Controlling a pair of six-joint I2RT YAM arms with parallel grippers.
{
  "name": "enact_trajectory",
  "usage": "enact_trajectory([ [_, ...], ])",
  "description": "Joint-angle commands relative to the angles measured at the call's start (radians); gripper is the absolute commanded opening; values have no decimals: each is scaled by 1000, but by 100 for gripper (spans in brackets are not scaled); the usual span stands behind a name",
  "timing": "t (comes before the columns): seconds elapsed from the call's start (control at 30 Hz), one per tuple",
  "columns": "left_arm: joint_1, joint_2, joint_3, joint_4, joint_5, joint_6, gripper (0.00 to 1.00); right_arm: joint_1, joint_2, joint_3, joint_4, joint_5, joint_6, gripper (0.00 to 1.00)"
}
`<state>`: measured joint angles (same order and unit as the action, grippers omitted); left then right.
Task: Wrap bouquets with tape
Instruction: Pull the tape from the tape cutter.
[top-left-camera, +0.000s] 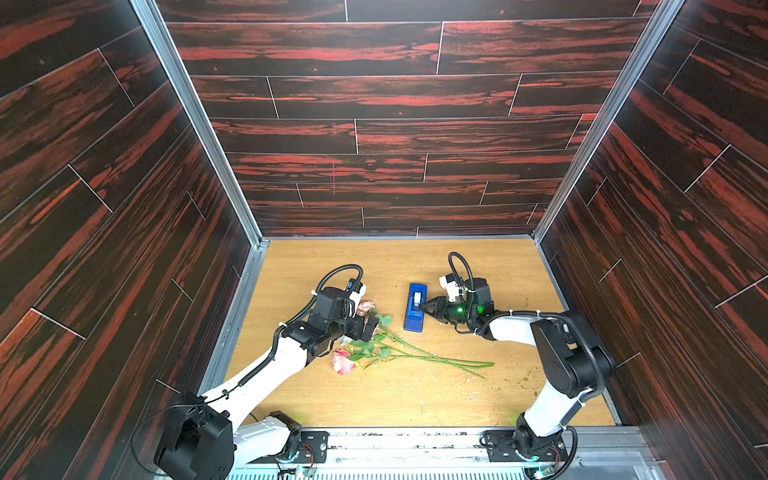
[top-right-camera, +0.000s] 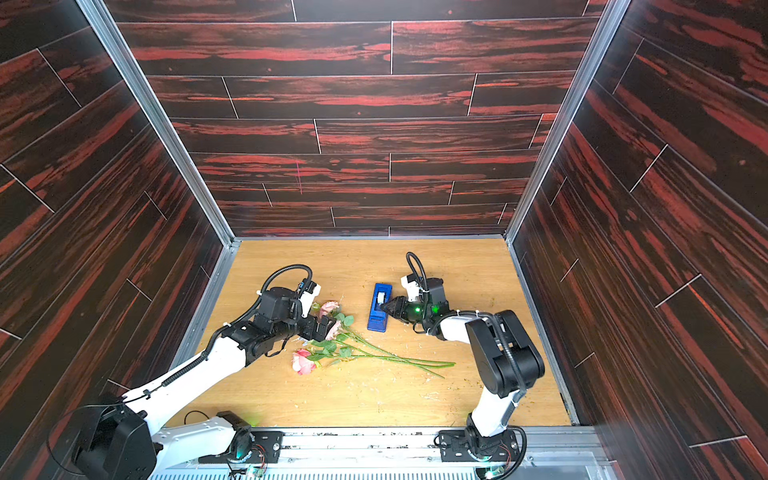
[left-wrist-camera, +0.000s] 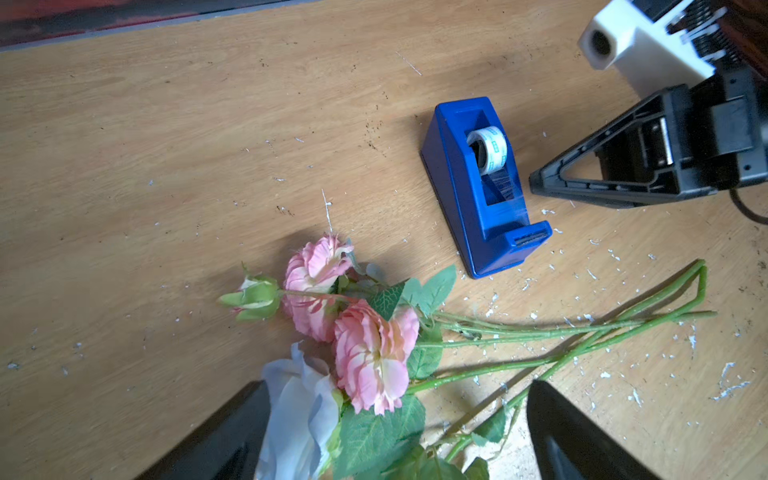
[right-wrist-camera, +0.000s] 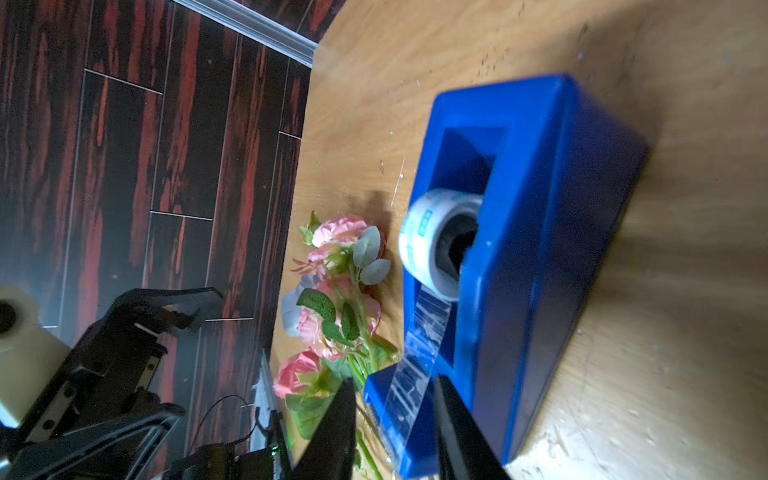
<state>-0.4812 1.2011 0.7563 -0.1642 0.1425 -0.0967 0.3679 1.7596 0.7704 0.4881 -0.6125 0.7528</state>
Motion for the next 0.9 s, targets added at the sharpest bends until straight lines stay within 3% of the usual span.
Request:
enact_trajectory([
  [0.0,-16,20,33,11,13,19,100,-1,34,6,44,-37,29,34],
  [0.53,-83,74,46,34,1,-2,100,-3,114,26,94,-94,72,30],
  [0.87,-103,72,35,37,-8,-13,100,-4,184,46,194,-140,148,18],
])
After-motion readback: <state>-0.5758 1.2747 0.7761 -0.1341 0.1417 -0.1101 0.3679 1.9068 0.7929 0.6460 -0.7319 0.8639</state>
